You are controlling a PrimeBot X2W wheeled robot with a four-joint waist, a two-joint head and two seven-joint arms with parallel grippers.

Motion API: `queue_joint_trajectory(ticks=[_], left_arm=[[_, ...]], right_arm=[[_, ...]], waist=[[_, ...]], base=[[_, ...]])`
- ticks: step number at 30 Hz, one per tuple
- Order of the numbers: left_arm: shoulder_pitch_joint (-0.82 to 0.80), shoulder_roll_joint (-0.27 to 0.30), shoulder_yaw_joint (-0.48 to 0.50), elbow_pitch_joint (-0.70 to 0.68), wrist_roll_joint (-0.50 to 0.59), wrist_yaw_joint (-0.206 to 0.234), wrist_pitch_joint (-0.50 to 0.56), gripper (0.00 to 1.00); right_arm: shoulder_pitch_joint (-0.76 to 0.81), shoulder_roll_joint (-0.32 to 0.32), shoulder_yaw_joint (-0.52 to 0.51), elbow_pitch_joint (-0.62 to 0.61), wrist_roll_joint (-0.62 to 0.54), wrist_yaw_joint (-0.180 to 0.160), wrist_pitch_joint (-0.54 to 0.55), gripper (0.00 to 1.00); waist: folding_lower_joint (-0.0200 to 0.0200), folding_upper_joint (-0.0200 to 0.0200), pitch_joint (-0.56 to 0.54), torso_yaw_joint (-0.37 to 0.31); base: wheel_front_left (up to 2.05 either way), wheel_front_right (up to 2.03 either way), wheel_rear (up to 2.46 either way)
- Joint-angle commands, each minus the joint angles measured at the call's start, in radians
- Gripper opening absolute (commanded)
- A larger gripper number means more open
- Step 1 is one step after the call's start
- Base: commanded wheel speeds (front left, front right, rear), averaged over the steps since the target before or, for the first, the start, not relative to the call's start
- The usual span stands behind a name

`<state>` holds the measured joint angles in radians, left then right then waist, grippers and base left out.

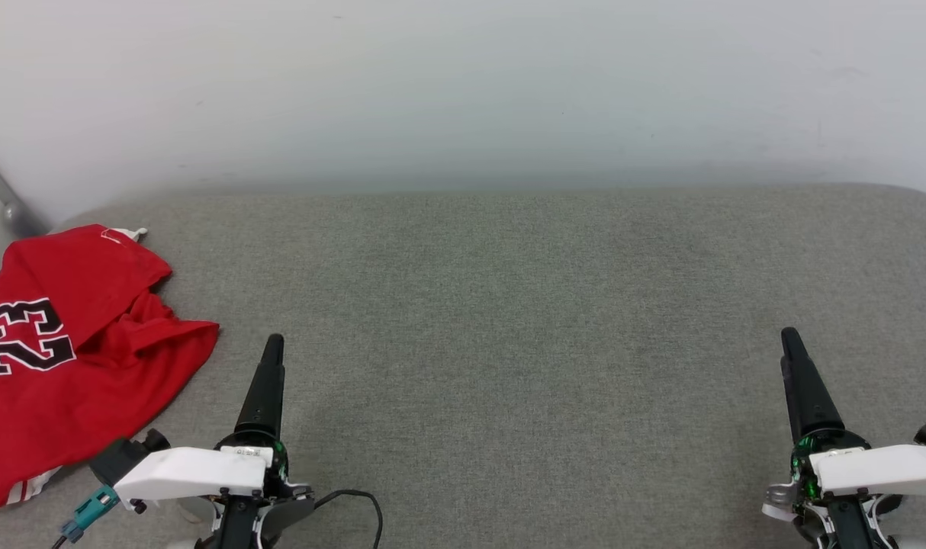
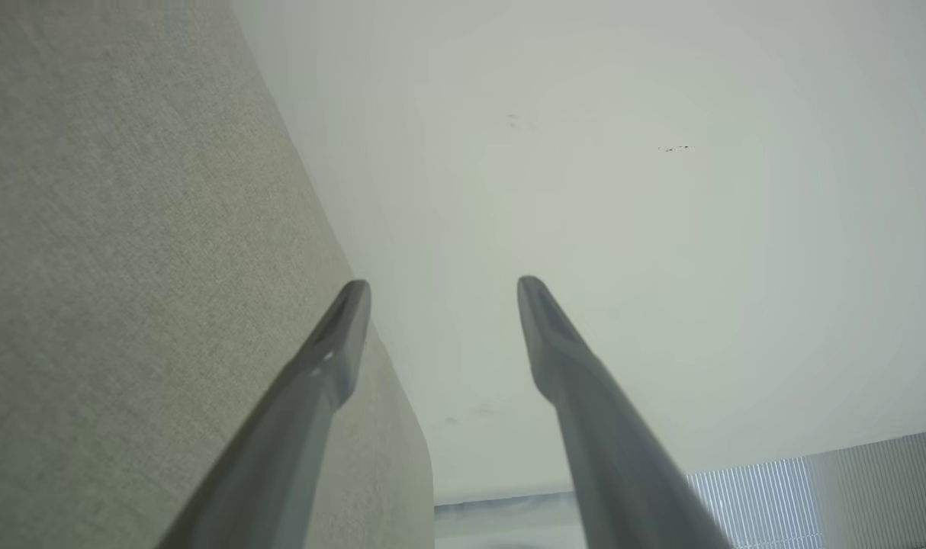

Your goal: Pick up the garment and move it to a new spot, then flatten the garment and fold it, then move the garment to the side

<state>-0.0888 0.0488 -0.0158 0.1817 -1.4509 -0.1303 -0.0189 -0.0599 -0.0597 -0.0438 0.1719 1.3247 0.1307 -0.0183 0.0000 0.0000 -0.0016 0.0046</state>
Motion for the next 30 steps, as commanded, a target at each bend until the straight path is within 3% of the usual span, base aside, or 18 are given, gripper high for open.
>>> queue_joint_trajectory(ticks=[1, 12, 30], left_arm=[[-0.025, 0.003, -0.009, -0.027, 0.052, 0.000, -0.012, 1.00], [-0.026, 0.009, -0.056, -0.020, 0.280, 0.000, -0.051, 1.00], [-0.032, 0.008, -0.082, -0.004, 0.654, 0.000, -0.104, 1.00]], right_arm=[[-0.006, -0.003, -0.002, -0.024, -0.060, 0.000, -0.013, 1.00], [0.003, 0.002, 0.018, -0.042, -0.341, 0.000, -0.052, 1.00], [0.003, 0.005, 0.039, -0.041, -0.677, 0.000, -0.059, 1.00]], waist=[[0.0000, 0.0000, -0.001, 0.001], [0.0000, 0.0000, -0.003, 0.003], [0.0000, 0.0000, -0.003, 0.008]], base=[[0.00, 0.00, 0.00], [0.00, 0.00, 0.00], [0.00, 0.00, 0.00]])
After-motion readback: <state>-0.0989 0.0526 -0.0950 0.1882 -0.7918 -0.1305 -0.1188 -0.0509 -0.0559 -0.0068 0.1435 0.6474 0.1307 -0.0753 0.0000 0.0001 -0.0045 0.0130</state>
